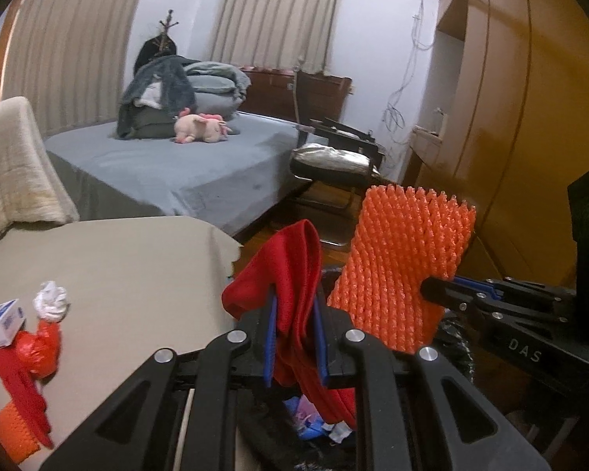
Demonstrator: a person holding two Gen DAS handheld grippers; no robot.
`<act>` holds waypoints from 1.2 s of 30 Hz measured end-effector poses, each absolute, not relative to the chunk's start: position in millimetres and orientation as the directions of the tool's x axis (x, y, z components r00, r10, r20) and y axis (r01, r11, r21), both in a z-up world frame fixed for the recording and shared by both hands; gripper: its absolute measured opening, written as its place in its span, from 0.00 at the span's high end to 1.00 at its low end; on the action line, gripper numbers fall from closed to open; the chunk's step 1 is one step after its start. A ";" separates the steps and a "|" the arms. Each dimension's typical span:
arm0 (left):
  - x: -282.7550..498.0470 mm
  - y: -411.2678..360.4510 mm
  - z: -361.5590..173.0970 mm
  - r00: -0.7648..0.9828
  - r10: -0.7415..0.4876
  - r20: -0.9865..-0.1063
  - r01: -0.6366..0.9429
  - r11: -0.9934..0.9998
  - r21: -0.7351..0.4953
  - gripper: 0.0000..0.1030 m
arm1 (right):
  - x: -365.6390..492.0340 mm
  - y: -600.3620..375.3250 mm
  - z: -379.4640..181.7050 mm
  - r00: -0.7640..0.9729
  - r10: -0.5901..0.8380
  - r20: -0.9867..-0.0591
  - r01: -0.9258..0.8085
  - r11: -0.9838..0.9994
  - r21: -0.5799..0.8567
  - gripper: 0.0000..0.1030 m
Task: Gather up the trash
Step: 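Carry the cloth and foam net over the bin and open both grippers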
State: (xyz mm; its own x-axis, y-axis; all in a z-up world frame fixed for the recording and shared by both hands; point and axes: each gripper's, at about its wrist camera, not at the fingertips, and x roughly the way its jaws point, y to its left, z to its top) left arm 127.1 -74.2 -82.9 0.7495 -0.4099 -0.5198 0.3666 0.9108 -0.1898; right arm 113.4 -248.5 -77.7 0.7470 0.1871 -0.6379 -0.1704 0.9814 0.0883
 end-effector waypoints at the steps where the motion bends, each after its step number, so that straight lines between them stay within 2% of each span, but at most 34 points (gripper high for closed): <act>1: 129.2 -76.7 -84.8 0.744 -0.415 -0.523 0.373 0.908 -0.191 0.84 | 112.6 -251.2 -78.8 0.747 0.181 -0.640 -0.164 0.983 0.087 0.89; 14: 145.6 -119.6 -108.5 0.674 -0.471 -0.569 0.438 0.875 -0.205 0.84 | 113.7 -293.9 -109.5 0.719 0.102 -0.688 -0.061 0.995 0.083 0.89; 18: 147.9 -126.8 -116.6 0.649 -0.488 -0.583 0.460 0.863 -0.211 0.83 | 115.0 -303.6 -121.0 0.700 0.083 -0.709 -0.042 0.996 0.076 0.86; 20: 150.3 -130.0 -121.1 0.633 -0.499 -0.592 0.465 0.856 -0.224 0.79 | 114.4 -306.0 -126.0 0.690 0.073 -0.721 -0.036 0.997 0.066 0.86; 22: 150.6 -132.6 -125.3 0.617 -0.506 -0.603 0.469 0.852 -0.235 0.61 | 113.9 -307.0 -130.2 0.680 0.060 -0.731 -0.029 0.998 0.056 0.80; 24: 149.6 -133.0 -127.9 0.614 -0.508 -0.604 0.468 0.851 -0.239 0.54 | 112.2 -309.8 -134.4 0.675 0.044 -0.736 -0.016 0.999 0.045 0.65; 25: 149.2 -132.3 -129.4 0.612 -0.508 -0.606 0.468 0.851 -0.240 0.51 | 111.2 -310.3 -135.2 0.675 0.041 -0.737 -0.011 0.999 0.045 0.61; 27: 147.1 -129.0 -130.0 0.616 -0.499 -0.609 0.459 0.856 -0.237 0.43 | 109.3 -311.6 -135.9 0.678 0.030 -0.734 0.000 0.999 0.040 0.44; 28: 146.3 -127.1 -129.9 0.620 -0.497 -0.608 0.454 0.858 -0.238 0.40 | 108.3 -311.9 -135.4 0.681 0.027 -0.732 0.003 0.999 0.040 0.40; 30: 143.8 -123.7 -128.2 0.630 -0.486 -0.606 0.444 0.866 -0.232 0.35 | 105.8 -311.6 -132.9 0.694 0.013 -0.720 0.014 0.999 0.031 0.19; 32: 140.3 -115.1 -123.7 0.654 -0.465 -0.596 0.425 0.878 -0.219 0.29 | 103.5 -310.8 -127.9 0.715 0.005 -0.699 0.021 0.999 0.029 0.11; 34: 137.3 -104.5 -118.5 0.680 -0.444 -0.584 0.401 0.891 -0.211 0.19 | 101.2 -307.2 -121.2 0.737 0.020 -0.676 0.011 0.999 0.042 0.10; 36: 133.0 -91.4 -111.9 0.708 -0.419 -0.568 0.377 0.905 -0.198 0.15 | 101.0 -302.8 -114.1 0.752 0.028 -0.658 0.006 0.999 0.049 0.08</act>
State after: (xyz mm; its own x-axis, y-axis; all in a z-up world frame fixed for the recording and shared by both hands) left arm 133.0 -91.4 -111.9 0.7081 -0.4194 -0.5680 0.3773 0.9047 -0.1977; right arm 101.0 -302.8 -114.1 0.7522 0.0279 -0.6583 0.0058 0.9988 0.0490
